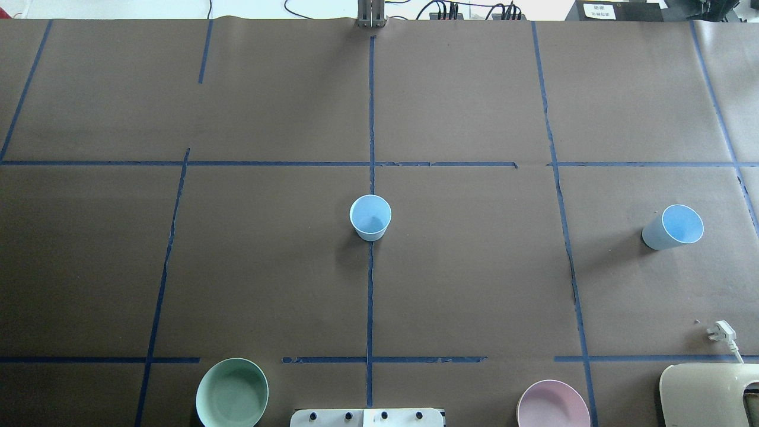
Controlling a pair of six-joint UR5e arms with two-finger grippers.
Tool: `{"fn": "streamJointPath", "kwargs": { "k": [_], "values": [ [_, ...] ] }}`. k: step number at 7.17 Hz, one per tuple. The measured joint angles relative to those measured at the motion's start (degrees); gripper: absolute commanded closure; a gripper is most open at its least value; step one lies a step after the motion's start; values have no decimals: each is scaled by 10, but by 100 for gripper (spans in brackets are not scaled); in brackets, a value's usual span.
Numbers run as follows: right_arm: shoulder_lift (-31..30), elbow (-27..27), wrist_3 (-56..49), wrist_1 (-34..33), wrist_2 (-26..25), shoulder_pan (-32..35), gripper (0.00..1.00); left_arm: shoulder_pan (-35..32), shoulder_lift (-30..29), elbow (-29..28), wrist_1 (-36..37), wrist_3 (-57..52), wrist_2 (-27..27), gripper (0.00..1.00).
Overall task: Stack blue cups with both arms
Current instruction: 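Reach the right gripper down to the other light blue cup and grasp it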
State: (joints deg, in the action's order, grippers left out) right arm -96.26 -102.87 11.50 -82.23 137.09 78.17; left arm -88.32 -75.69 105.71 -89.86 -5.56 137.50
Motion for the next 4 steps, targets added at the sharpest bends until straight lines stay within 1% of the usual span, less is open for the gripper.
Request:
{"fn": "streamJointPath", "kwargs": {
  "k": [2, 3, 4],
  "values": [
    [-6, -3, 131, 95, -29, -65, 0, -1, 0, 1, 0, 2, 1, 0],
    [-8, 0, 175, 130, -46, -93, 0, -1, 0, 2, 0, 3, 1, 0],
    [-8, 10, 194, 152, -59, -112, 0, -1, -1, 2, -1, 4, 1, 0]
  ]
}}
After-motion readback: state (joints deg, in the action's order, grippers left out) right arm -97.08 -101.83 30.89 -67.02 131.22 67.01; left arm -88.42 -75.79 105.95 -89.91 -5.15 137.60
